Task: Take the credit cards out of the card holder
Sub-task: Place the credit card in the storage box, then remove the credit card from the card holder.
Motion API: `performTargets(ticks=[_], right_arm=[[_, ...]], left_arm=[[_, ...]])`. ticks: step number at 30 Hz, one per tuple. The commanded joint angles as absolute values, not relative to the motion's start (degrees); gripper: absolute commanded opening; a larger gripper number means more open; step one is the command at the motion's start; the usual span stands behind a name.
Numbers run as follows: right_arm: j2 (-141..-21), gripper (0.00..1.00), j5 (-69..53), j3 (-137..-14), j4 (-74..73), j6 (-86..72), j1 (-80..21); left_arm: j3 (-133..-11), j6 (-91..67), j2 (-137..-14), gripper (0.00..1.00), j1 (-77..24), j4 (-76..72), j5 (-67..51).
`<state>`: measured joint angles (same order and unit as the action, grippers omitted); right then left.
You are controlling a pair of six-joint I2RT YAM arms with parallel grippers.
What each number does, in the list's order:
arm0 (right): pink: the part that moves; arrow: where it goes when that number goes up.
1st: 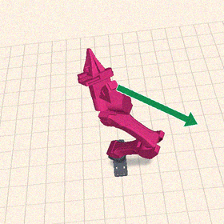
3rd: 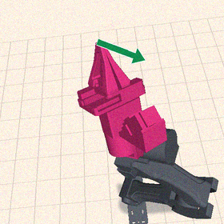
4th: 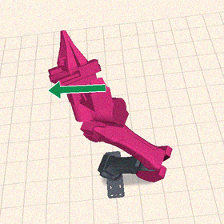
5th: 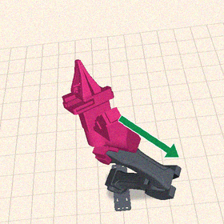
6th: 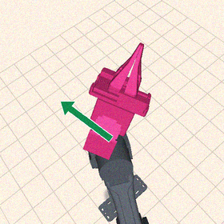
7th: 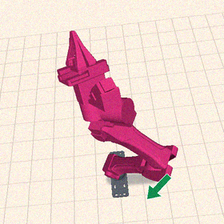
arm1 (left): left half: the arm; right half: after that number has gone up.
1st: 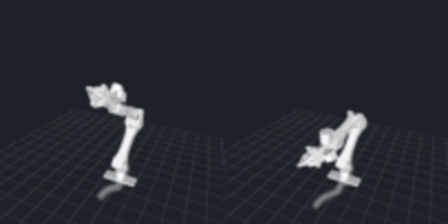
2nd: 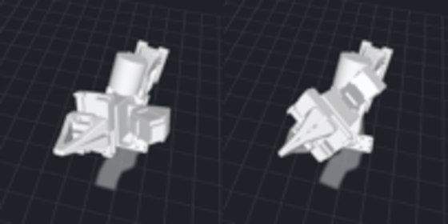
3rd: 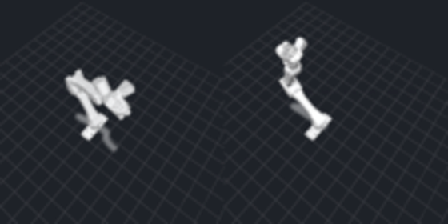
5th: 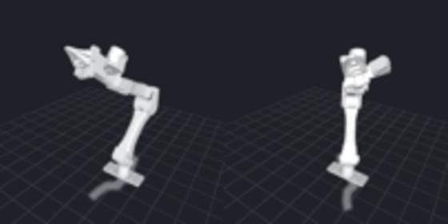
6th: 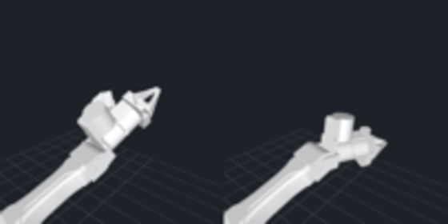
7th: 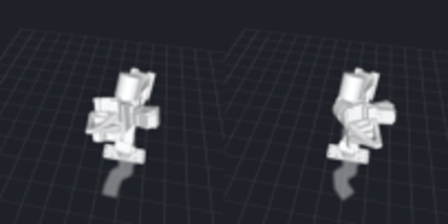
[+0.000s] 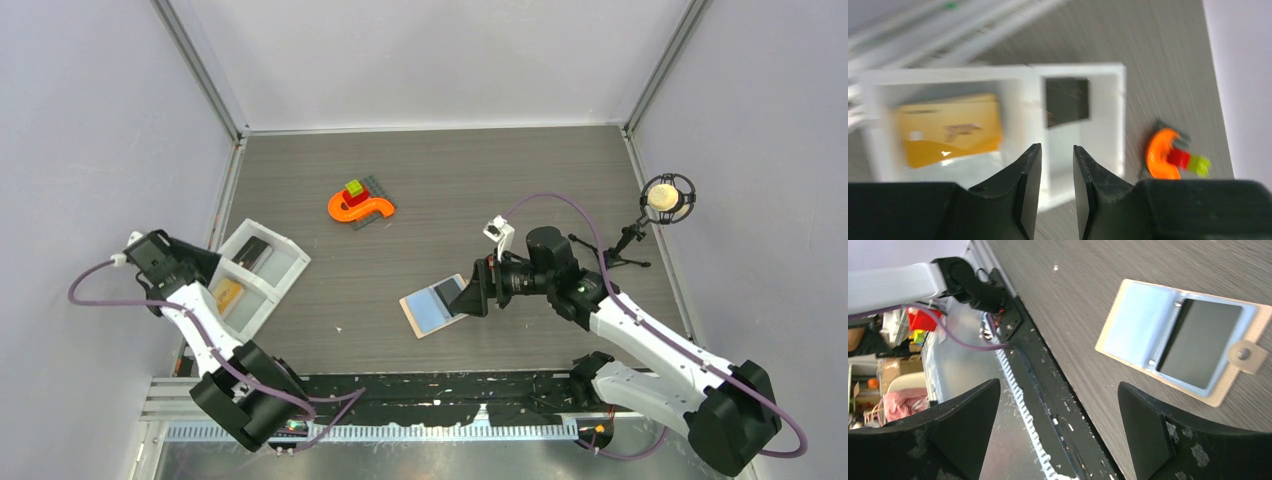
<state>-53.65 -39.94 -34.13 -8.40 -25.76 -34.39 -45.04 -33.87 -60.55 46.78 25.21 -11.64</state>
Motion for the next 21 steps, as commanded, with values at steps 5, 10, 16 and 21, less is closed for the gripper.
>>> performTargets(ticks=[5,10,16,21], right_arm=[[-58.01,1.00,-26.64,-39.32,-16.30,-23.48,-34.19],[-60.90,0.87,-25.25,-38.99,-15.43,-23.78,-34.19],[-63.59,0.65,-24.61,-37.65,-11.14,-25.11,-35.19],[-67.73,0.55,-20.51,-38.26,-9.93,-24.73,-37.31]], left_arm=[[-49.32,-28.35,-58.29,0.33,30.39,29.15,-29.79],[-43.11,-32.86,-50.20,0.33,18.08,26.03,-30.96],[-37.29,-36.32,-41.48,0.32,-1.54,24.95,-23.68],[-32.54,-41.25,-40.09,0.31,-12.56,21.61,-21.40]])
